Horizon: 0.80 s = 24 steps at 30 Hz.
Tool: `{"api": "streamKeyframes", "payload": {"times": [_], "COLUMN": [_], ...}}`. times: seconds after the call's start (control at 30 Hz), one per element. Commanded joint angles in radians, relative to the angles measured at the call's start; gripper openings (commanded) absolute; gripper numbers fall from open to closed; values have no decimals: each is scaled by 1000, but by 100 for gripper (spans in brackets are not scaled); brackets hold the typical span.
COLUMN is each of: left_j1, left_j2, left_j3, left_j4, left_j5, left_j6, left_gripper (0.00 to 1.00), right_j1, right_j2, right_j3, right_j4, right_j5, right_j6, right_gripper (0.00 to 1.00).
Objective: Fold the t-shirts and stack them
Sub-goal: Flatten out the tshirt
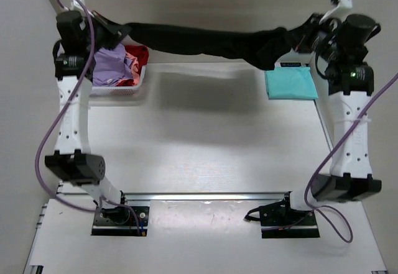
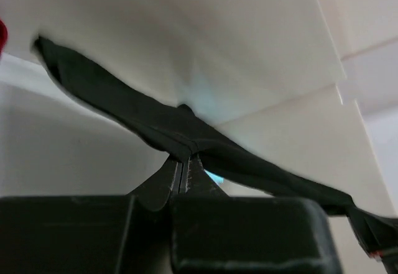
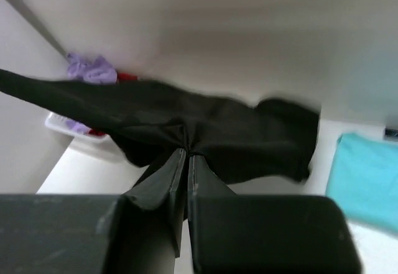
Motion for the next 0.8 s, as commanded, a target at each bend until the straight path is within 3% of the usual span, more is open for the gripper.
{"api": "streamKeyframes", "payload": {"times": [0.0, 0.03, 0.1, 0.13, 0.33, 0.5, 0.53, 0.6, 0.67, 0.7, 0.77], "left_j1": [-35, -42, -36, -44, -81, -75, -78, -84, -84, -78, -87], "left_j2": [-117, -181, -251, -289, -421, -455, -453, -452, -456, -470, -467], "left_j3": [-318, -392, -683, -743, -1265, -1492, -1514, -1543, -1555, -1565, -1569], "left_j4": [43, 100, 149, 168, 123, 160, 160, 154, 145, 139, 128], "left_j5": [14, 17, 25, 40, 22, 19, 10, 0, -9, -12, -20], "left_j6": [33, 20, 0, -2, 44, 36, 41, 59, 67, 73, 85], "left_gripper": [0, 0, 0, 0, 0, 0, 1, 18, 20, 20, 21], "right_j1": [21, 27, 30, 31, 34, 57, 59, 60, 62, 59, 60], "right_j2": [-97, -119, -197, -225, -396, -472, -475, -473, -492, -487, -492], "right_j3": [-266, -377, -550, -651, -1081, -1383, -1402, -1434, -1422, -1407, -1368], "right_j4": [56, 66, 89, 87, 3, -8, -18, -25, -89, -136, -213], "right_j5": [12, 12, -8, -8, -42, -33, -18, 16, 67, 81, 148], "right_j6": [10, 10, 12, 22, 56, 124, 128, 131, 131, 131, 133], "right_gripper": [0, 0, 0, 0, 0, 0, 15, 47, 65, 70, 70]}}
